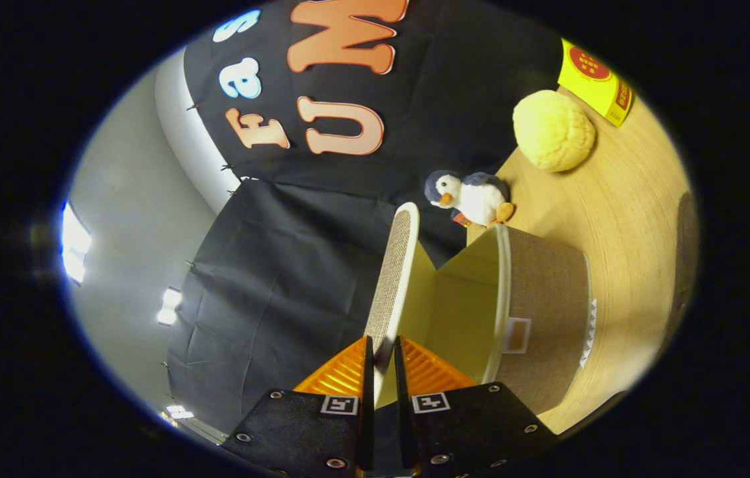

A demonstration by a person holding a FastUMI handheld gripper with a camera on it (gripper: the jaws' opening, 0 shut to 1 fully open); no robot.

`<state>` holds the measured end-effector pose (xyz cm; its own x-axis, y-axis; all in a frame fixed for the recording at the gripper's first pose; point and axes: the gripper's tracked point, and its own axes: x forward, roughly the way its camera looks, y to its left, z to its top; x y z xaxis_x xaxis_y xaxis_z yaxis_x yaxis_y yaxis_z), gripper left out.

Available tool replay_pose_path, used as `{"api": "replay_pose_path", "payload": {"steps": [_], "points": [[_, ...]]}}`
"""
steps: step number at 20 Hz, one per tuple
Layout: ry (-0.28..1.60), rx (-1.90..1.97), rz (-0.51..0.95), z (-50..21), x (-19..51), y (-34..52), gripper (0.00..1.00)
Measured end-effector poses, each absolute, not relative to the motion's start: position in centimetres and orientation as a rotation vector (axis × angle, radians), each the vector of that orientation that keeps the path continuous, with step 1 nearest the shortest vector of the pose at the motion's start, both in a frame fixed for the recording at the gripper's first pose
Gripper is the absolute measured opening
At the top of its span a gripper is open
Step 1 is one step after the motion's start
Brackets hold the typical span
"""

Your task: Open the storage box then place both shoes into the box .Put the left shoe in first, then the right shoe, with the right side of both shoes facing outward in a uniform manner.

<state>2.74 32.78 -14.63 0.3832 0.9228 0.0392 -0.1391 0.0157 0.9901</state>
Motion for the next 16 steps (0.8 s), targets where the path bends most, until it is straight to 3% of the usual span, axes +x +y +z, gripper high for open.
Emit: {"api": "replay_pose_path", "payload": {"steps": [16], "points": [[0.769, 1.123, 1.100, -6.8, 2.5, 44.3, 0.13]]}}
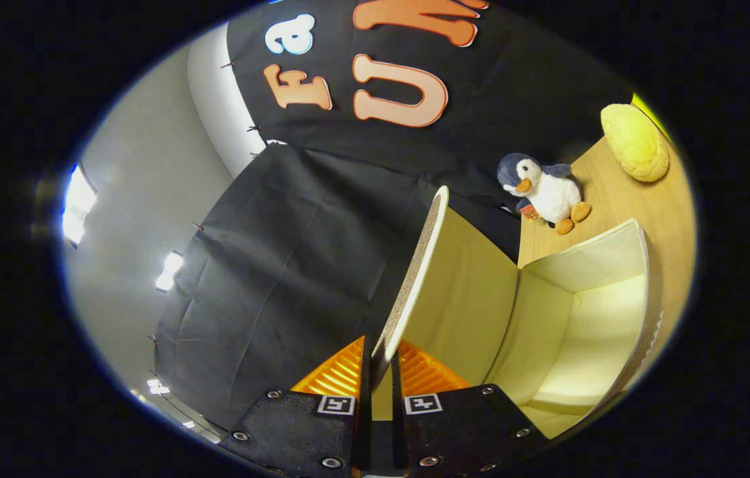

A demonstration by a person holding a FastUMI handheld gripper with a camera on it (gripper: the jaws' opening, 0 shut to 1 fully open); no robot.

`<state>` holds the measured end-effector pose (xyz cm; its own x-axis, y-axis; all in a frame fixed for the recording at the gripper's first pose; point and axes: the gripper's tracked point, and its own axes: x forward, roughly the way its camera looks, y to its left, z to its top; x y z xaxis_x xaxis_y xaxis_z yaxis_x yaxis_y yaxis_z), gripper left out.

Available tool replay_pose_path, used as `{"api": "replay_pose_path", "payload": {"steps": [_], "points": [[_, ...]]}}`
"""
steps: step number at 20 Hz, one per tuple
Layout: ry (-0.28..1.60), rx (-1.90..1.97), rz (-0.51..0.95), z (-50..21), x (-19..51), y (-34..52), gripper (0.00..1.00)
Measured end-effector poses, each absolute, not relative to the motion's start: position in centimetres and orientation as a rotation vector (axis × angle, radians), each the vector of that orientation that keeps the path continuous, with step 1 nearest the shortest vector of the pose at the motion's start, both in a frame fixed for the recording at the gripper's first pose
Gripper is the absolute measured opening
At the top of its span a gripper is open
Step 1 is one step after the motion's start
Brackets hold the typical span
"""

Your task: Open the storage box then place both shoes into the box .Put the left shoe in first, then the right shoe, with the right side of both shoes facing outward in a uniform manner.

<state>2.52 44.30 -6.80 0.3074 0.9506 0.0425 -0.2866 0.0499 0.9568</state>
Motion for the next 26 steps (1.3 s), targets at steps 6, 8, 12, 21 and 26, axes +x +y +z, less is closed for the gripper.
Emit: {"api": "replay_pose_path", "payload": {"steps": [6, 8, 12, 21, 26], "points": [[0.784, 1.009, 1.072, -6.1, 3.4, 49.7, 0.18], [0.804, 0.947, 1.077, -6.8, 3.0, 51.3, 0.27], [0.832, 0.901, 1.062, -7.7, 2.9, 50.4, 0.70], [0.688, 0.822, 0.814, -9.4, 7.0, 38.4, 0.92], [0.603, 0.666, 0.642, -12.6, 8.0, 28.7, 0.93]]}}
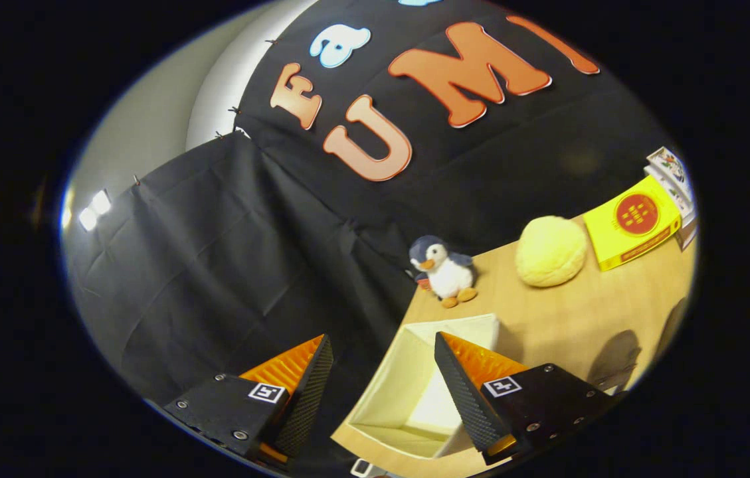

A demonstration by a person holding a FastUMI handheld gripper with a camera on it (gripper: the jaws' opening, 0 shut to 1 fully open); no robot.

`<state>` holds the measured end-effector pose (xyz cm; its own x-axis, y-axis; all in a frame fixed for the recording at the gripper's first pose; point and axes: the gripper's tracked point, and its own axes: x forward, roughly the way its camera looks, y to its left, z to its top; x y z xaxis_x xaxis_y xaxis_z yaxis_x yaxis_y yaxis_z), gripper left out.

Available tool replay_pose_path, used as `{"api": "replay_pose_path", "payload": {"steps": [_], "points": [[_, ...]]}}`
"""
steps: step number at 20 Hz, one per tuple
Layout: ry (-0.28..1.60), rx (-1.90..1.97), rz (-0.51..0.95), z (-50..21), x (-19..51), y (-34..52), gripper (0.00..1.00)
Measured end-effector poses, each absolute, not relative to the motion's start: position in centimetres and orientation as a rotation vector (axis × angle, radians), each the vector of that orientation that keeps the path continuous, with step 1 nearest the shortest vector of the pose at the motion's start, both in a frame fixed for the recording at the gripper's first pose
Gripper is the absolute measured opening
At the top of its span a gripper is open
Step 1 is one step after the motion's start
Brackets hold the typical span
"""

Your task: Open the storage box then place both shoes into the box .Put the left shoe in first, then the right shoe, with the right side of both shoes facing outward in a uniform manner.

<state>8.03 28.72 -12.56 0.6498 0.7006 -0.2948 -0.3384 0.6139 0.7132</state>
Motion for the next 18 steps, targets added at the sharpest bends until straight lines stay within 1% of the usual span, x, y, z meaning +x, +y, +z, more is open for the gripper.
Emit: {"api": "replay_pose_path", "payload": {"steps": [3, 6, 10, 16, 18], "points": [[0.582, 0.579, 0.560, -14.6, 8.2, 23.4, 0.94], [0.590, 0.513, 0.490, -16.8, 7.5, 19.9, 0.96], [0.634, 0.432, 0.481, -21.1, 5.0, 18.2, 0.97], [0.836, 0.321, 0.338, -31.1, 2.8, 14.1, 0.97], [0.894, 0.292, 0.302, -33.5, 2.3, 13.0, 0.97]]}}
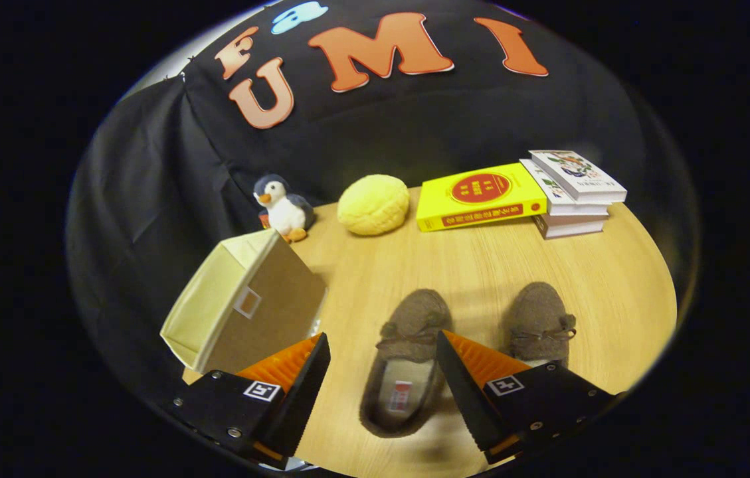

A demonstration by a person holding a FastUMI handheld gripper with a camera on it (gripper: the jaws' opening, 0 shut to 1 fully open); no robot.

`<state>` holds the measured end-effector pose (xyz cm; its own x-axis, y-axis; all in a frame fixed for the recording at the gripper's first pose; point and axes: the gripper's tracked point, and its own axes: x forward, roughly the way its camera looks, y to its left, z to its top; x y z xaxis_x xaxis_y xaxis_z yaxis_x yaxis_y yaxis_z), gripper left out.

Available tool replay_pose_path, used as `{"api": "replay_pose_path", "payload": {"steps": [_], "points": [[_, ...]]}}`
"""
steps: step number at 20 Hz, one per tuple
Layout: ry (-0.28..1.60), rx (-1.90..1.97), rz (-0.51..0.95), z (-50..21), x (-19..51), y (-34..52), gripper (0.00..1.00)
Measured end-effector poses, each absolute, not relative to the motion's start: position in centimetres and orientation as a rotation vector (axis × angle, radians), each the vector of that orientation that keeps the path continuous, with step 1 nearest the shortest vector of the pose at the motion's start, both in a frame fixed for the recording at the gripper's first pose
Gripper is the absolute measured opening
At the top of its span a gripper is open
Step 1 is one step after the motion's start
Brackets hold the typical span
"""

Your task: Open the storage box then place both shoes into the box .Put the left shoe in first, then the right shoe, with the right side of both shoes facing outward in a uniform manner.

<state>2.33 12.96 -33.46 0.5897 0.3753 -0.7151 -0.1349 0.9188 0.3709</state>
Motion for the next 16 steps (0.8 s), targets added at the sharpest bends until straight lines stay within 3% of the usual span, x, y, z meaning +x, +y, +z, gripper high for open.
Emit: {"api": "replay_pose_path", "payload": {"steps": [8, 16], "points": [[1.025, 0.156, 0.263, -40.6, 1.5, 12.0, 0.80], [1.055, 0.125, 0.195, -43.8, 3.8, 11.8, 0.44]]}}
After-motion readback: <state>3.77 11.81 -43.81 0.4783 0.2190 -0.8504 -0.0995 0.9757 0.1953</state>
